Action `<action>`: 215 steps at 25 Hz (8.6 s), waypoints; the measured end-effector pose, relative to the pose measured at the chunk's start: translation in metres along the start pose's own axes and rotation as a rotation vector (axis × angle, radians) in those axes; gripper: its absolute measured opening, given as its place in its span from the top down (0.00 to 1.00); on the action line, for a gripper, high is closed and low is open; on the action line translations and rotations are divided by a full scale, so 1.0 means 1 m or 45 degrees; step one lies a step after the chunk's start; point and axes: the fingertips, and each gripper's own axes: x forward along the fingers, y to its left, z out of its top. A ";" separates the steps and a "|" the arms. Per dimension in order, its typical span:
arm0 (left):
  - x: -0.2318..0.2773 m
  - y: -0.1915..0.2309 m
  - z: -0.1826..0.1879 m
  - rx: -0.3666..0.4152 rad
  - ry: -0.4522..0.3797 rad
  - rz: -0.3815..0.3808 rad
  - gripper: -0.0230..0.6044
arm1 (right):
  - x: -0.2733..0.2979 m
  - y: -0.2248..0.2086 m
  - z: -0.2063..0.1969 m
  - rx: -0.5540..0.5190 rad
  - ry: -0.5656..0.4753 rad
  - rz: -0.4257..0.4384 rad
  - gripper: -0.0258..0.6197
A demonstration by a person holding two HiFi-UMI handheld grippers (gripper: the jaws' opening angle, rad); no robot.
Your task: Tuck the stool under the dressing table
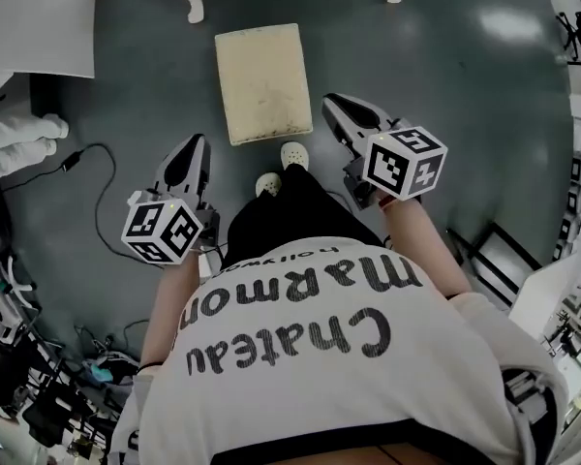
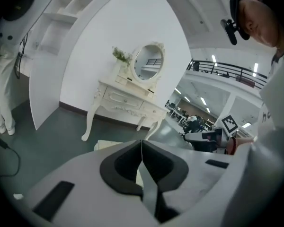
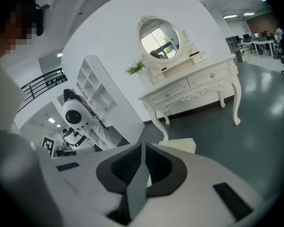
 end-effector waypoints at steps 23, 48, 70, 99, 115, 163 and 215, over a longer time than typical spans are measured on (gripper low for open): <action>0.116 0.118 -0.233 -0.236 0.716 0.429 0.92 | 0.118 -0.187 -0.211 0.209 0.674 -0.017 0.89; 0.189 0.180 -0.304 -0.325 1.128 0.056 0.53 | 0.182 -0.209 -0.311 0.239 1.096 0.010 0.48; 0.207 0.170 -0.301 -0.216 1.198 0.055 0.60 | 0.183 -0.218 -0.308 0.219 1.084 -0.128 0.56; 0.271 0.208 -0.235 -0.112 0.997 0.183 0.61 | 0.233 -0.233 -0.251 0.294 0.892 -0.497 0.59; 0.287 0.196 -0.238 -0.229 0.946 0.370 0.64 | 0.235 -0.261 -0.238 0.184 0.978 -0.324 0.60; 0.597 0.088 -0.088 -0.006 0.621 0.302 0.67 | 0.250 -0.520 0.016 -0.037 0.499 -0.384 0.60; 0.753 0.176 0.086 0.398 0.001 0.194 0.66 | 0.404 -0.575 0.187 -0.149 -0.063 -0.524 0.60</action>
